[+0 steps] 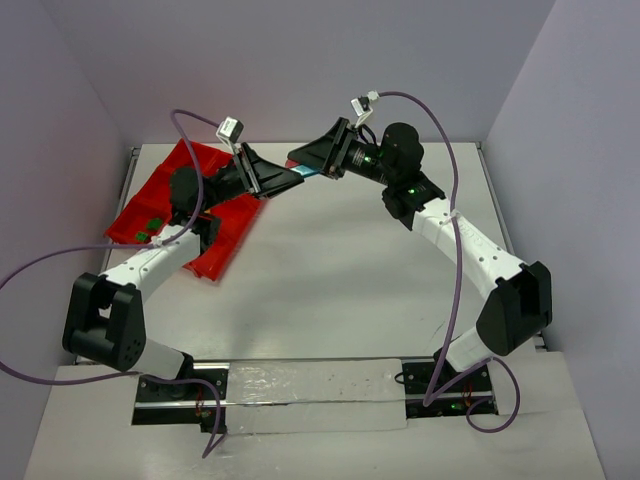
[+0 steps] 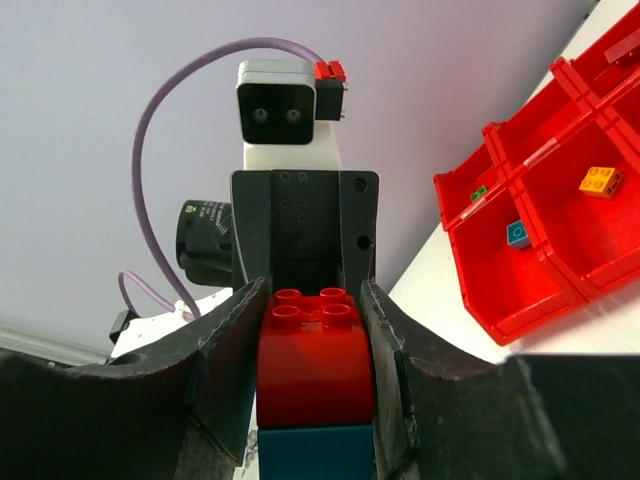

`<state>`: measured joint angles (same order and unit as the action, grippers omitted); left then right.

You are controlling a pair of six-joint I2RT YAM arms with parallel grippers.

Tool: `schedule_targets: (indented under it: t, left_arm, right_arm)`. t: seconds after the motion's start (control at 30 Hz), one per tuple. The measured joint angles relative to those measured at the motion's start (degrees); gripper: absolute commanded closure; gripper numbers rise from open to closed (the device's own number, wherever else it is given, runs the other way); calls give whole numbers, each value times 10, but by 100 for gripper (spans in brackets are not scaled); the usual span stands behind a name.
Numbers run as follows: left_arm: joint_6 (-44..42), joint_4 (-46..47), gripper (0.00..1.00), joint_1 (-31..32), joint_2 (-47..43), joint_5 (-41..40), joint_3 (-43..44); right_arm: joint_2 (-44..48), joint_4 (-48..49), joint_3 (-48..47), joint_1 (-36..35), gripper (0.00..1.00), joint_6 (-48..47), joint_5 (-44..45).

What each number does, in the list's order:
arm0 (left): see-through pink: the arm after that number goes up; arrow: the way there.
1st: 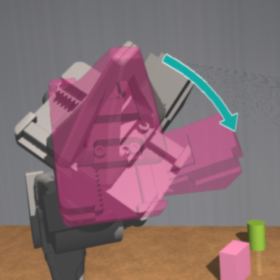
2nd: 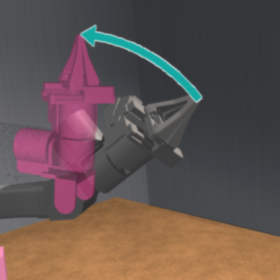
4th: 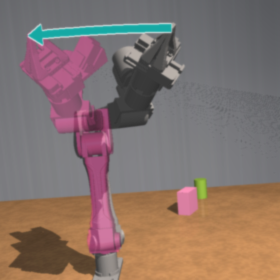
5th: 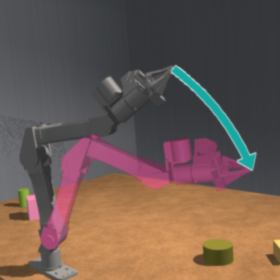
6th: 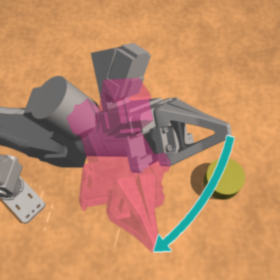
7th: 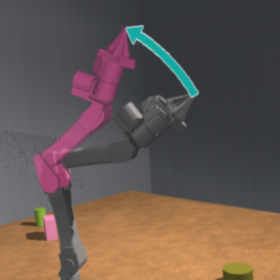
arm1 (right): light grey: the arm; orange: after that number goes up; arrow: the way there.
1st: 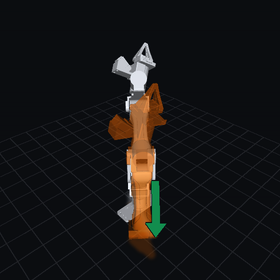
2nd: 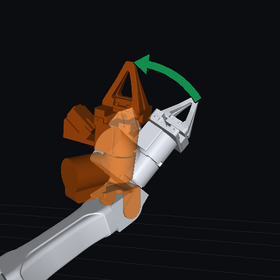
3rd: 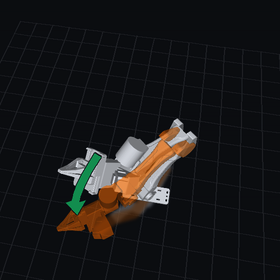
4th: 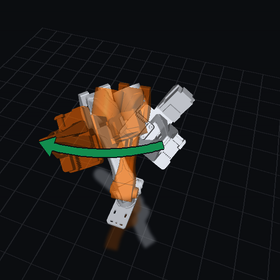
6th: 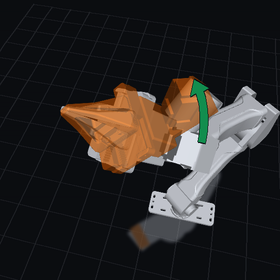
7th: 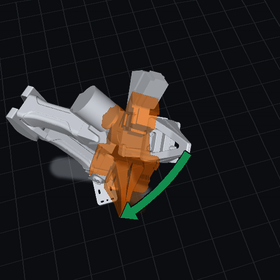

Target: Sort the legos into containers by color

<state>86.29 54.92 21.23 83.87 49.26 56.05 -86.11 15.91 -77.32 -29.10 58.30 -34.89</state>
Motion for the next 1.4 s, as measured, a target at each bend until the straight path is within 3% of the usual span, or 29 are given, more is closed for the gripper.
schedule_targets:
  t: [0.17,0.4,0.57,0.93,1.17,1.4]
  left_arm:
    - [-15,-23,100,-3,-11,1,0]
    - [-27,-35,100,-7,-14,5,0]
    - [-41,-54,100,-7,-14,15,0]
    - [-133,-177,100,-9,-14,62,30]
    - [-316,-396,100,-10,-13,131,144]
    - [-463,-569,100,-10,-10,185,194]
  right_arm:
    - [1,-15,0,0,27,-14,-3]
    - [1,-50,0,0,21,-36,-4]
    - [8,-93,-13,7,0,-60,-10]
    - [56,-290,-138,58,0,-218,-12]
    - [72,-391,-157,61,5,-303,-56]
    - [55,-400,-127,63,10,-319,-159]
